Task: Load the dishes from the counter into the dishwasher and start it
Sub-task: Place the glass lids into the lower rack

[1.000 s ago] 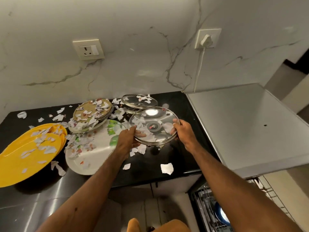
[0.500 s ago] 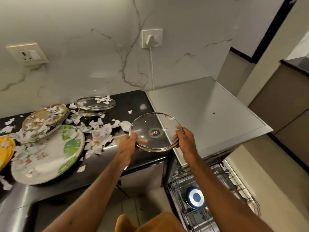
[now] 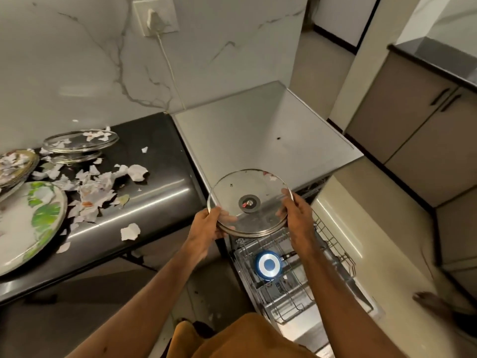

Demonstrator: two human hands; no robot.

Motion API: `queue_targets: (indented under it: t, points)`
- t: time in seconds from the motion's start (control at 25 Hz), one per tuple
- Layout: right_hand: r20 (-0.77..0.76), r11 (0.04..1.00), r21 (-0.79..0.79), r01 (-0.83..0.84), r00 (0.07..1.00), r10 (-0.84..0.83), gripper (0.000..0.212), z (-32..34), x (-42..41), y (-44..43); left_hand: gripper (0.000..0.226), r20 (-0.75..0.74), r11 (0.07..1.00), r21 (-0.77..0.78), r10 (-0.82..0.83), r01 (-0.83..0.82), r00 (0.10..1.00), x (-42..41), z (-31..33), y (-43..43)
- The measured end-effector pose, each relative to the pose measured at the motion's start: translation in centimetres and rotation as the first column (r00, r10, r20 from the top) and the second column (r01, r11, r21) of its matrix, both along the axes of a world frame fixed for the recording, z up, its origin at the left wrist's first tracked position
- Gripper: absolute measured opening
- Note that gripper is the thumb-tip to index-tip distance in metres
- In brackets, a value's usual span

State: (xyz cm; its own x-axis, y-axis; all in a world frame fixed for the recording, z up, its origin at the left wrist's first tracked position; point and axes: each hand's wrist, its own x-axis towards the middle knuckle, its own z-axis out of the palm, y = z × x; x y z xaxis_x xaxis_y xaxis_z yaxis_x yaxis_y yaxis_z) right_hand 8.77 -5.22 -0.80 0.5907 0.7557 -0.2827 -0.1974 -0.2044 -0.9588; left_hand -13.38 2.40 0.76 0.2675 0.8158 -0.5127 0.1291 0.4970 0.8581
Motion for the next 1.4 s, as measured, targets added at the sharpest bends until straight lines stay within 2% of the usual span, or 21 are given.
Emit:
queue_targets:
  t: [0.2,0.4,0.56,0.8,0.88,0.96,1.04,1.08,1.16,1.2,1.28,1.32,1.4]
  points:
    - [-0.012,0.981,0.081,0.177,0.984,-0.177,0.024,-2.5,2.8,-4.9,0.035,0.001,0.988,-0.078,-0.136,0.136,0.991,3.4,-1.3,-2.7]
    - [-0.091,0.931,0.127,0.341,0.939,-0.332,0.027,-4.8,5.2,-9.4,0.032,-0.015,0.955,-0.140,-0.267,0.263,0.963,7.0,-2.3,-4.9]
    - [-0.105,0.913,0.049,0.404,0.912,-0.398,0.030,-7.2,6.8,-11.6,0.032,-0.069,0.911,-0.185,-0.385,0.368,0.920,9.5,-4.6,-5.4]
    - [-0.078,0.905,-0.123,0.407,0.905,-0.418,0.026,-12.0,8.9,-12.4,0.027,-0.225,0.892,-0.274,-0.424,0.360,0.877,12.4,-10.3,-4.8]
    - [-0.059,0.901,-0.185,0.391,0.911,-0.408,0.026,-14.3,9.7,-11.6,0.033,-0.305,0.888,-0.274,-0.445,0.370,0.842,13.5,-12.9,-4.3]
    - [-0.045,0.895,-0.242,0.374,0.917,-0.395,0.025,-17.1,10.3,-10.5,0.049,-0.443,0.859,-0.195,-0.508,0.474,0.739,14.4,-16.0,-3.7]
    - [-0.039,0.887,-0.292,0.358,0.922,-0.385,0.023,-20.4,10.7,-9.1,0.058,-0.647,0.750,-0.084,-0.541,0.656,0.537,15.3,-19.6,-3.2]
    - [-0.035,0.879,-0.317,0.355,0.922,-0.385,0.024,-22.1,10.8,-8.2,0.059,-0.679,0.671,-0.055,-0.568,0.740,0.465,15.8,-21.4,-3.2]
    - [-0.050,0.866,-0.351,0.357,0.916,-0.398,0.024,-25.1,10.9,-6.3,0.063,-0.634,0.516,-0.059,-0.680,0.854,0.367,17.0,-24.1,-3.2]
    - [-0.068,0.863,-0.363,0.353,0.913,-0.402,0.021,-26.5,10.9,-5.4,0.067,-0.636,0.427,-0.071,-0.715,0.901,0.289,17.6,-25.3,-3.2]
    - [-0.103,0.862,-0.374,0.341,0.909,-0.404,0.015,-28.8,10.9,-3.9,0.071,-0.736,0.255,-0.061,-0.665,0.965,0.129,18.2,-28.4,-3.2]
    - [-0.118,0.873,-0.365,0.324,0.914,-0.389,0.014,-29.8,11.0,-3.2,0.075,-0.795,0.203,-0.034,-0.599,0.979,0.097,18.4,-29.7,-2.9]
    - [-0.146,0.897,-0.354,0.264,0.932,-0.331,0.017,-32.4,11.4,-1.9,0.077,-0.872,0.187,-0.051,-0.487,0.981,0.048,18.8,-32.4,-1.8]
